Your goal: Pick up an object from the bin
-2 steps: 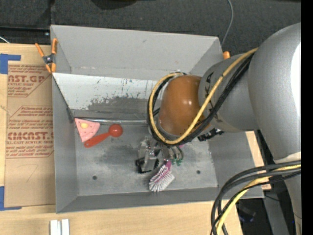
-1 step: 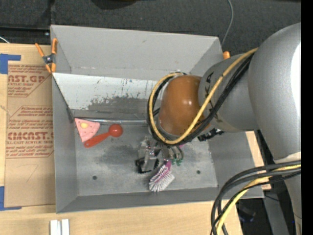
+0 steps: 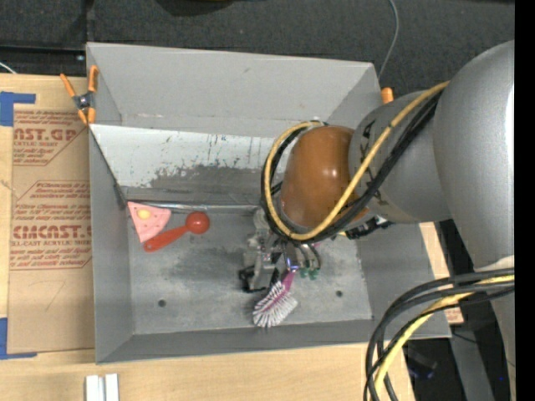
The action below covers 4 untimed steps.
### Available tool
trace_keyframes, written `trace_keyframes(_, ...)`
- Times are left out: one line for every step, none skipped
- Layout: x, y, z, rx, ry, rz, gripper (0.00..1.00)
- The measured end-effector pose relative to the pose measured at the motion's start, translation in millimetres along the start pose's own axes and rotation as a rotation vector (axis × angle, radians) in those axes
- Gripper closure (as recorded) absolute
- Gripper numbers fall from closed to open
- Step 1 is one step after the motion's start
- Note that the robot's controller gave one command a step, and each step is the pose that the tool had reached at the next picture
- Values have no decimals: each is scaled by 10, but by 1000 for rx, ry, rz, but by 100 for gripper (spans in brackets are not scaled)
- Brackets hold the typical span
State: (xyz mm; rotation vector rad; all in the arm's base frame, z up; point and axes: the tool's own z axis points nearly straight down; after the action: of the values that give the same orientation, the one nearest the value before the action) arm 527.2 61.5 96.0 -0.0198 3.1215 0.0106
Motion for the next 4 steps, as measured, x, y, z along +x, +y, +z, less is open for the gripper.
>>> trace_keyframes(128, -48, -116, -1, 0, -17, 100)
trace_keyframes(51, -64, 16, -2, -1, 33, 100)
trace_keyframes(310, -85, 72, -1, -29, -410, 100)
trace_keyframes(440, -284, 215, -1, -15, -488, 100)
